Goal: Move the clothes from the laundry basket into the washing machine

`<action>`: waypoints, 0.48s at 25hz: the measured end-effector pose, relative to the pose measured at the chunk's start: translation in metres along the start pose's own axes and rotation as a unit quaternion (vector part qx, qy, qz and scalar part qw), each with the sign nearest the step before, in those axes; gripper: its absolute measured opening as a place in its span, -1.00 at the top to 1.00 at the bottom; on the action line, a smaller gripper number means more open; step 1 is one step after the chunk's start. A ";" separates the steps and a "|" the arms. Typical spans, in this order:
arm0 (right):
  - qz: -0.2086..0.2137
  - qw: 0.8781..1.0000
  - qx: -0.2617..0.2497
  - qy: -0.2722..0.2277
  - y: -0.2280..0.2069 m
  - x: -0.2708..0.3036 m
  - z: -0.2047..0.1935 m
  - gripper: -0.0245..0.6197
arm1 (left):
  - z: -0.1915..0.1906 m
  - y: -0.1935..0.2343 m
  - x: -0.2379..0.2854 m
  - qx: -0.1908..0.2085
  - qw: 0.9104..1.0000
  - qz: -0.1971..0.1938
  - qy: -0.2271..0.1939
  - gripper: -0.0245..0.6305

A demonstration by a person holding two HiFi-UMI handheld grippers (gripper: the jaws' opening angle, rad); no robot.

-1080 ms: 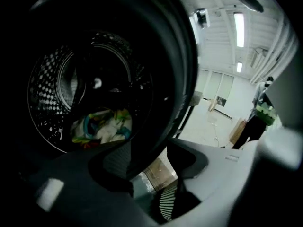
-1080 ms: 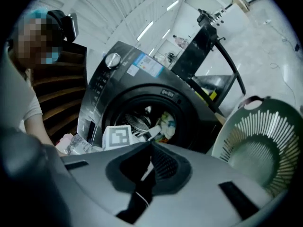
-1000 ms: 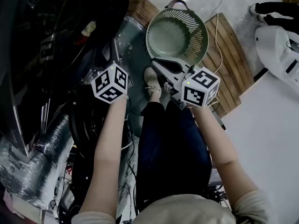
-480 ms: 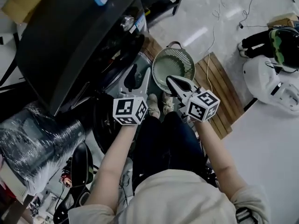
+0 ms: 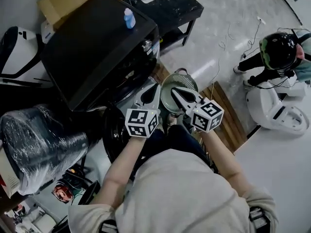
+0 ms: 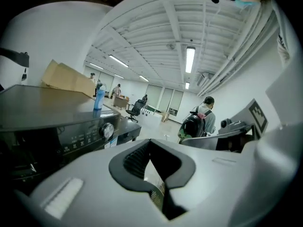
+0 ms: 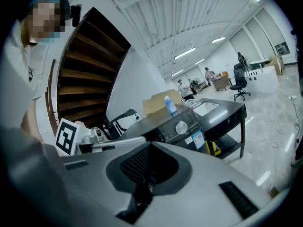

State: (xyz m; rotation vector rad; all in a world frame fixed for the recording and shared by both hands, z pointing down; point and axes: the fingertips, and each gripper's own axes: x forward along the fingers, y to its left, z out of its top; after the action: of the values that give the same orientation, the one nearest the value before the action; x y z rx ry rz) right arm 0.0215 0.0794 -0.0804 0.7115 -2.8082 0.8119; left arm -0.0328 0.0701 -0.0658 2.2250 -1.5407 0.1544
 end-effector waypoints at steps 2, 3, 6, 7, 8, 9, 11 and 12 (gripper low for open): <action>0.001 1.000 -0.015 0.003 0.008 0.000 0.008 0.90 | 0.009 -0.007 -0.007 0.008 1.000 -0.010 -0.008 0.89; 0.002 1.000 -0.026 0.008 0.012 0.000 0.010 0.90 | 0.012 -0.010 -0.009 0.004 1.000 -0.023 -0.014 0.89; 0.006 0.998 -0.060 0.021 0.021 0.006 0.015 0.90 | 0.016 -0.013 -0.012 -0.010 0.999 -0.048 -0.014 0.89; 0.003 0.997 -0.071 0.022 0.021 0.007 0.017 0.90 | 0.017 -0.011 -0.011 -0.010 0.999 -0.047 -0.009 0.89; -0.004 0.997 -0.081 0.020 0.020 0.007 0.021 0.90 | 0.018 -0.009 -0.010 -0.009 0.999 -0.044 -0.003 0.89; -0.014 0.996 -0.091 0.016 0.018 0.007 0.025 0.90 | 0.019 -0.006 -0.008 -0.007 0.999 -0.041 0.002 0.89; -0.033 0.993 -0.110 0.007 0.015 0.006 0.034 0.90 | 0.021 -0.001 -0.007 -0.004 0.999 -0.037 0.012 0.89; -0.040 0.992 -0.119 0.003 0.015 0.006 0.038 0.90 | 0.022 0.000 -0.007 -0.001 0.999 -0.037 0.015 0.89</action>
State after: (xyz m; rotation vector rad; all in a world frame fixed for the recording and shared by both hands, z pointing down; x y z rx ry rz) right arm 0.0093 0.0681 -0.1179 0.7727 -2.7849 0.4540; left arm -0.0391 0.0677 -0.0878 2.2640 -1.4399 0.1616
